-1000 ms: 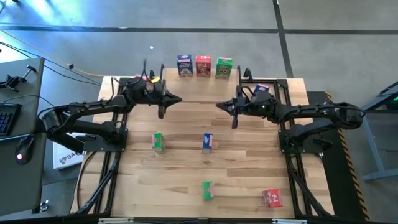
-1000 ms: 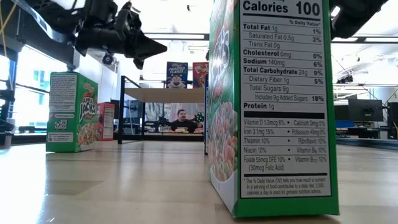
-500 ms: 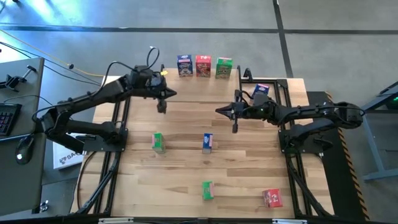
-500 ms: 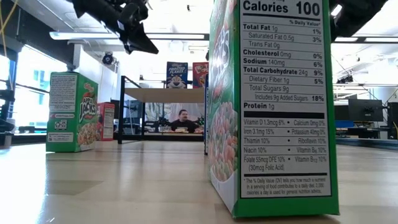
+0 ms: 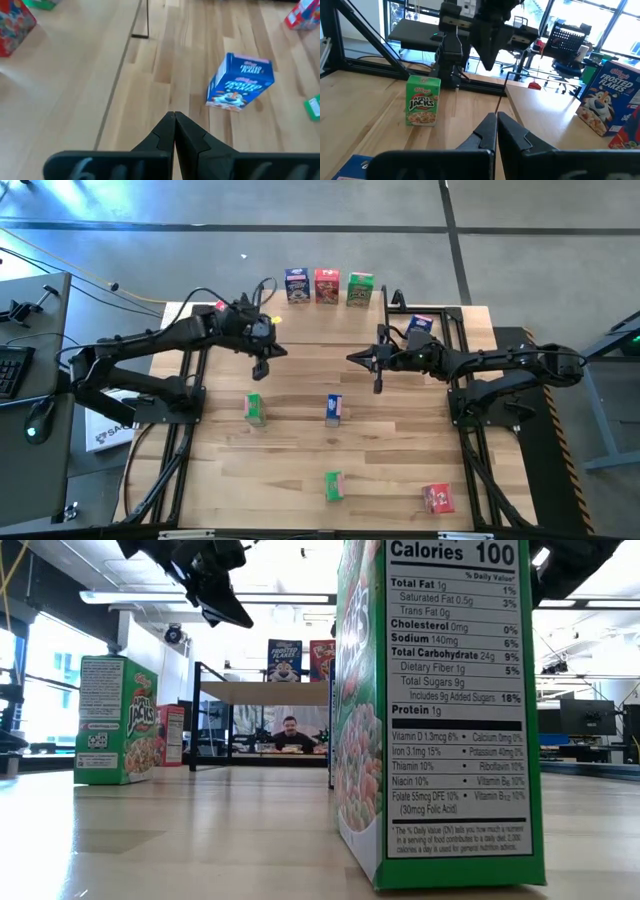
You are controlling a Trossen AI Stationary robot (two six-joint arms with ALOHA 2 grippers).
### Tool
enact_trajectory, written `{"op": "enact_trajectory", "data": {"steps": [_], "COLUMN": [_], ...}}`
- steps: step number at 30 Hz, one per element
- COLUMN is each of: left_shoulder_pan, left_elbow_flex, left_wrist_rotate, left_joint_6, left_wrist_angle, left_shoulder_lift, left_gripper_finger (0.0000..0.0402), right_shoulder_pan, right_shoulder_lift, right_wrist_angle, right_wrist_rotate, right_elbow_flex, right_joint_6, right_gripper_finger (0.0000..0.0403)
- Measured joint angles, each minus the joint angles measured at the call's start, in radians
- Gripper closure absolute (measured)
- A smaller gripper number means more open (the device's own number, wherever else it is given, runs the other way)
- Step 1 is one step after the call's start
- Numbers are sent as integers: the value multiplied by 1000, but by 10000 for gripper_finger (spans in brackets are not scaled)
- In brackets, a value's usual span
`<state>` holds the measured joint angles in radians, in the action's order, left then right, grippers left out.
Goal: Stack cereal on shelf
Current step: Put the top red cereal box aligned with the other red cereal box on the shelf
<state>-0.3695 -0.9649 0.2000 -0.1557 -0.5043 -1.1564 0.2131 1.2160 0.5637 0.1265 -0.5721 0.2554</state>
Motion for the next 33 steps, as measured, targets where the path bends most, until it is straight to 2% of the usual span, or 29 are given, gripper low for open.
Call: {"op": "enact_trajectory", "data": {"steps": [8, 13, 18, 23, 26, 29, 33], "left_shoulder_pan": [115, 193, 184, 77, -43, -179, -344], "left_elbow_flex": [0, -2, -137, -374, -487, -563, -586], "left_wrist_rotate": [-92, -257, -321, -465, -492, -504, -501], "left_joint_6": [55, 42, 21, -38, -90, -188, -377], "left_wrist_angle": [7, -49, -323, -678, -840, -921, -932], "left_shoulder_lift": [-43, -28, 9, -12, -50, -94, -163], "left_gripper_finger": [402, 402, 402, 401, 401, 402, 401], "right_shoulder_pan": [-4, -38, -73, -96, -103, -103, -103], "right_shoulder_lift": [0, 0, 0, 0, 0, 0, 0], "right_wrist_angle": [-19, -22, -15, -14, -14, -14, -14], "right_wrist_rotate": [0, -2, -12, -12, -12, -12, -12], "right_elbow_flex": [0, 0, -3, -3, -3, -3, -3], "right_joint_6": [-3, 14, 24, 23, 23, 25, 39], "right_gripper_finger": [403, 403, 403, 403, 403, 403, 403]}}
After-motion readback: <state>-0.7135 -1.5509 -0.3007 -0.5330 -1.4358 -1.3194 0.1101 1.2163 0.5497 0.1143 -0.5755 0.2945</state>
